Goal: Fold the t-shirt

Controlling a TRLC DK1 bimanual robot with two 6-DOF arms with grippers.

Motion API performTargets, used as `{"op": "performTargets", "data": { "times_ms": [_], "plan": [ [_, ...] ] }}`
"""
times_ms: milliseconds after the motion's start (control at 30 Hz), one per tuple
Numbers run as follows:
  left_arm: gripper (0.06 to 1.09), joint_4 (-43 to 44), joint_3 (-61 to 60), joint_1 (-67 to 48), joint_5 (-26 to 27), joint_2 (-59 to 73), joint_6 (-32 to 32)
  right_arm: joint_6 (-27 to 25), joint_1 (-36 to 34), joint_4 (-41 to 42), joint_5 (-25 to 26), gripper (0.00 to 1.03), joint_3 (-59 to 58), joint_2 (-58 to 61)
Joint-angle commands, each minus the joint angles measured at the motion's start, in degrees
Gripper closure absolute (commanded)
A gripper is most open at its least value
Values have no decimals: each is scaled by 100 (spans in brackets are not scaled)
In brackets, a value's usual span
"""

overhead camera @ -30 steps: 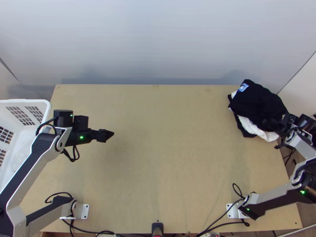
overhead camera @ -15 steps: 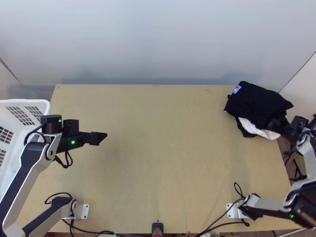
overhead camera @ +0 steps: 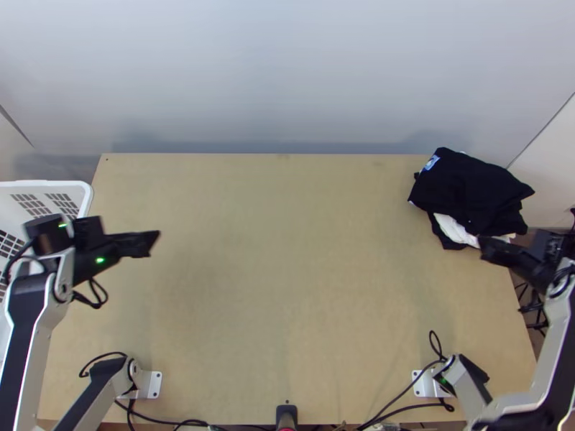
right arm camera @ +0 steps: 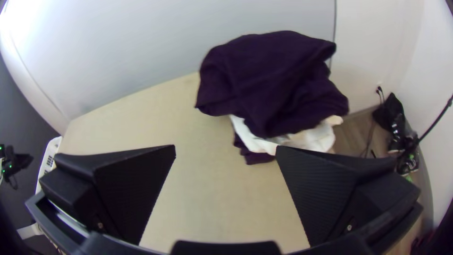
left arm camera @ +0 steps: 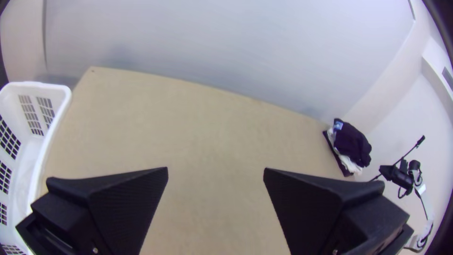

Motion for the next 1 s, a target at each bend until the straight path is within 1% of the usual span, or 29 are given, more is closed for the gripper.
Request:
{"op": "performTargets", "data": {
  "times_ms": [0,33,67,167,233,367,433,500,633,700,800,833,900,967],
  "plan": [
    [10,604,-192,1080,-50,-616,150,884,1452,684,90,4,-416,-1204],
    [10,700,-288,1133,-85,-739,150,1148,1769,1018,231,4,-495,-1327],
    [10,779,-394,1142,-173,-853,150,1279,2129,1308,433,4,-574,-1423],
    [10,1157,-903,1116,-340,-1248,150,1359,3298,2037,1347,4,-873,-1617],
    [10,1658,-1440,1001,-463,-1556,150,1367,3878,2775,1945,4,-1216,-1687],
    [10,2959,-2486,755,-1061,-1872,142,1315,4186,4305,2366,4,-2183,-1731],
    [10,3627,-2995,755,-1096,-2031,142,1192,4300,5034,2569,4,-2736,-1757],
    [10,4110,-3470,755,-1105,-2277,150,1148,4432,5720,2736,4,-3237,-1784],
    [10,5095,-4287,632,-1201,-2663,71,1130,4669,6282,3281,4,-3694,-1784],
    [10,5534,-4648,562,-1228,-2866,186,1130,4669,6801,3316,4,-3967,-1766],
    [10,5587,-5034,553,-1245,-3516,282,1077,4634,7319,3342,4,-4248,-1731],
    [10,5438,-5131,553,-1254,-3850,309,1068,4590,7398,3360,4,-4301,-1775],
    [10,4726,-5131,535,-1298,-4439,309,1060,4467,7530,3360,4,-4450,-1951],
    [10,4233,-5131,553,-1298,-5037,309,1060,4414,7530,3360,4,-4608,-2258]
  ]
}}
